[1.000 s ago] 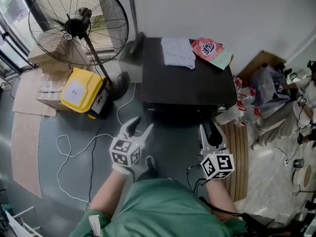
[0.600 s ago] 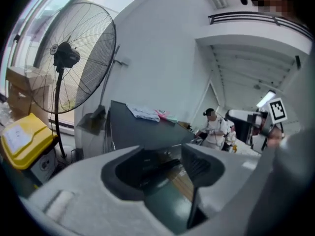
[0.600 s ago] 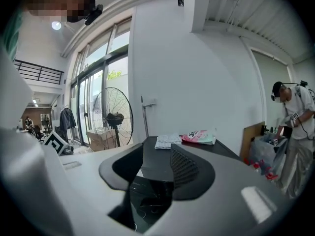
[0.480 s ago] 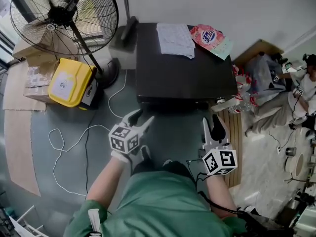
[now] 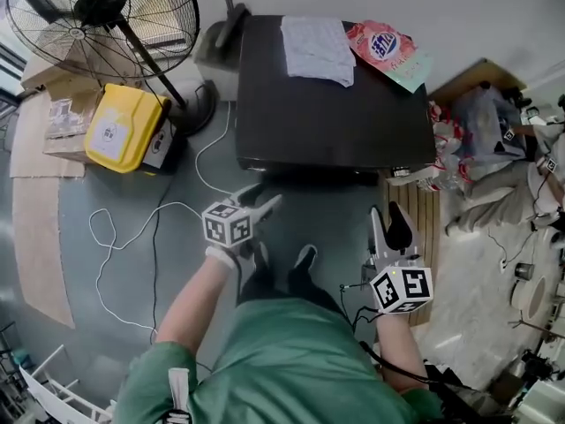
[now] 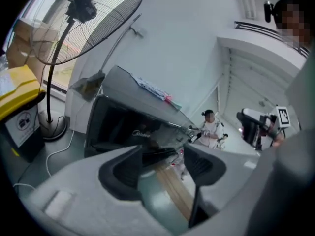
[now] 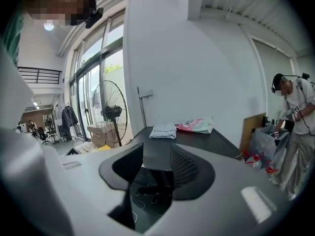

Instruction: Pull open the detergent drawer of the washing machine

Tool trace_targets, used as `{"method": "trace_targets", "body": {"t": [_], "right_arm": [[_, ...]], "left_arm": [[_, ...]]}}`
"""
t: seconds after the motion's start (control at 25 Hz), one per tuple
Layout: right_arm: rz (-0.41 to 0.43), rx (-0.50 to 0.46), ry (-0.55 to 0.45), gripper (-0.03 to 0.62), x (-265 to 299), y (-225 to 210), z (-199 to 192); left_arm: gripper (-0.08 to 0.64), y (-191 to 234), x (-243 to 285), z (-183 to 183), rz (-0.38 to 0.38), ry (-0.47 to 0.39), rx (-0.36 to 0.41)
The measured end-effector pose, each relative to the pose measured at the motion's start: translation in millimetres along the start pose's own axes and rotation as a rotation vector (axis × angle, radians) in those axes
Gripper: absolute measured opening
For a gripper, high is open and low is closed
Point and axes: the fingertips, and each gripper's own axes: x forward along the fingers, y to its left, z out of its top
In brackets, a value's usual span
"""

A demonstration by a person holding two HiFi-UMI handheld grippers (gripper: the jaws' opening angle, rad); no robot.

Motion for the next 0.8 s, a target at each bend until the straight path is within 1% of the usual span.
{"method": "trace_targets", "body": {"t": [0.16, 0.36, 0.44, 0.6, 0.8], "right_arm": [[-0.001, 0.025, 0.037, 0.156, -3, -15, -17], [-0.03, 0.035, 0.078, 0.156, -7, -30, -37], [-0.041, 0.032, 0.095, 0.156, -10, -35, -45], [-0.063, 0.028, 0.123, 0.157, -16, -39, -57], [-0.065, 0.016, 0.123, 0.157, -11, -38, -59]], "left_arm": [[0.264, 14, 18, -7, -0.019, -0.01, -0.064], [0.264, 37, 38, -14, -0.077, -0.047, -0.192], [0.264, 45, 45, -18, -0.098, -0.056, -0.23], [0.266, 55, 56, -22, -0.112, -0.052, -0.245], [0.274, 66, 65, -20, -0.121, -0.066, -0.283]]}}
